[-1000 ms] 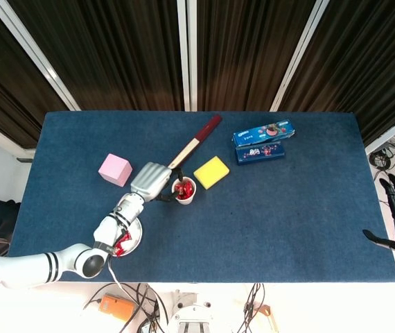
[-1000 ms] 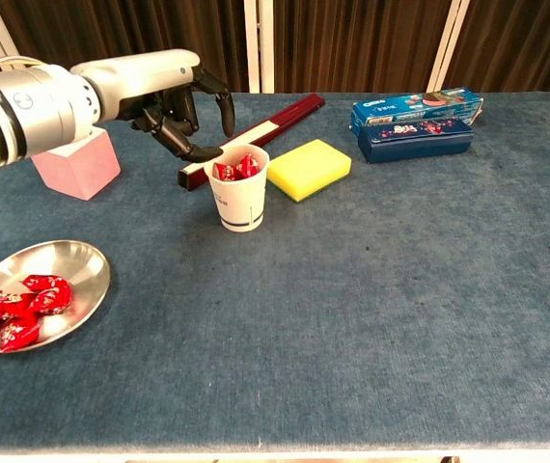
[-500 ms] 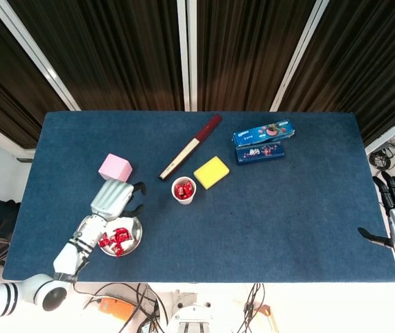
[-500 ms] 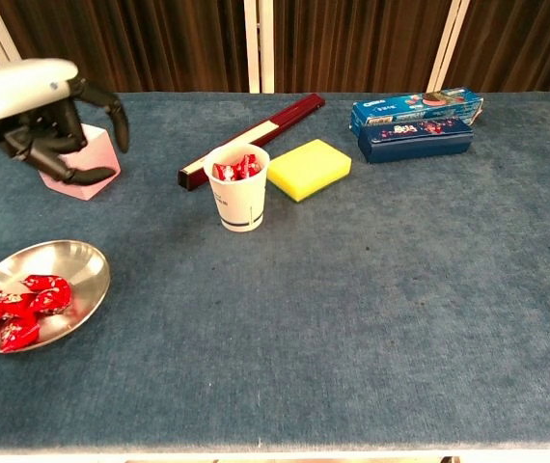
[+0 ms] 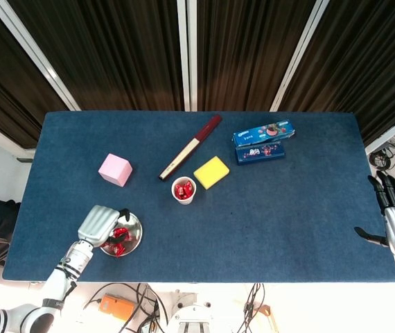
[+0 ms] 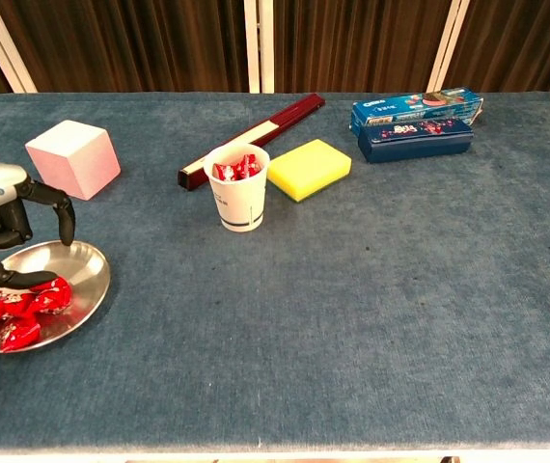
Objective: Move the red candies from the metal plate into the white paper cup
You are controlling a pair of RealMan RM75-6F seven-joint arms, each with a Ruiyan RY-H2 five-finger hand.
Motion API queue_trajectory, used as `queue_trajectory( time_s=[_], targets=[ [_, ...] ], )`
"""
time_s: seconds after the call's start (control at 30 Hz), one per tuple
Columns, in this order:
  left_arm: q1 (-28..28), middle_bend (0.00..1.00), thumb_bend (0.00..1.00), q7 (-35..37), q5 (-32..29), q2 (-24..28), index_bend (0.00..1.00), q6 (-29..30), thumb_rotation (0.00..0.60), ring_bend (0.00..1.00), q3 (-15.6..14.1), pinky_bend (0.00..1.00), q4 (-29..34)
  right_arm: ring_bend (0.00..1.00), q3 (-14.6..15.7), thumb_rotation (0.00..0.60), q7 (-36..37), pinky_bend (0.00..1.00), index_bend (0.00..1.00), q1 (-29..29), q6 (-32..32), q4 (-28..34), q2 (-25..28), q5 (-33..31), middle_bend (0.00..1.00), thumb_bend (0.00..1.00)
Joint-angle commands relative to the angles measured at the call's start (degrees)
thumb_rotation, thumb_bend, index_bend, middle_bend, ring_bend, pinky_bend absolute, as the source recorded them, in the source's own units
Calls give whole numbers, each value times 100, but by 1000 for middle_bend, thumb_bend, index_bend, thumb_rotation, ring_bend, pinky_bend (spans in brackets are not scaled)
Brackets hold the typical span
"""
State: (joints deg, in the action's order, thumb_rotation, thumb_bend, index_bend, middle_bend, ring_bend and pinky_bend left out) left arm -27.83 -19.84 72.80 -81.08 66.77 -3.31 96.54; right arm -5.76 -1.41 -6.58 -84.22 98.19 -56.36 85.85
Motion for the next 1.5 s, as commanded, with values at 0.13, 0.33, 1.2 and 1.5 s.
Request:
queue_trajectory(
  time_s=[0.13, 0.33, 1.2, 1.5],
  targets=[
    [37, 979, 193, -21, -154, -18, 472, -199, 584, 908, 40, 878, -198, 0, 5, 600, -30, 0, 0, 28, -41, 37, 14, -12, 0, 16],
    [35, 979, 203, 14, -294, -47, 479, -407, 582, 908, 99, 878, -359, 0, 16, 600, -44, 0, 0, 35, -38, 42, -1, -22, 0, 17],
    [-55, 979, 386, 430, -49, 85, 593, -525, 559, 907, 493, 878, -234, 0, 11, 600, -65, 0, 0, 47, -71, 84, 17, -28, 0, 16],
    [-627, 979, 381, 690, -23, 38, 593, -603, 545, 909, 1350, 878, 1, 0, 32, 600, -23, 0, 0, 74, -104, 48, 1, -1, 0, 16]
  ],
)
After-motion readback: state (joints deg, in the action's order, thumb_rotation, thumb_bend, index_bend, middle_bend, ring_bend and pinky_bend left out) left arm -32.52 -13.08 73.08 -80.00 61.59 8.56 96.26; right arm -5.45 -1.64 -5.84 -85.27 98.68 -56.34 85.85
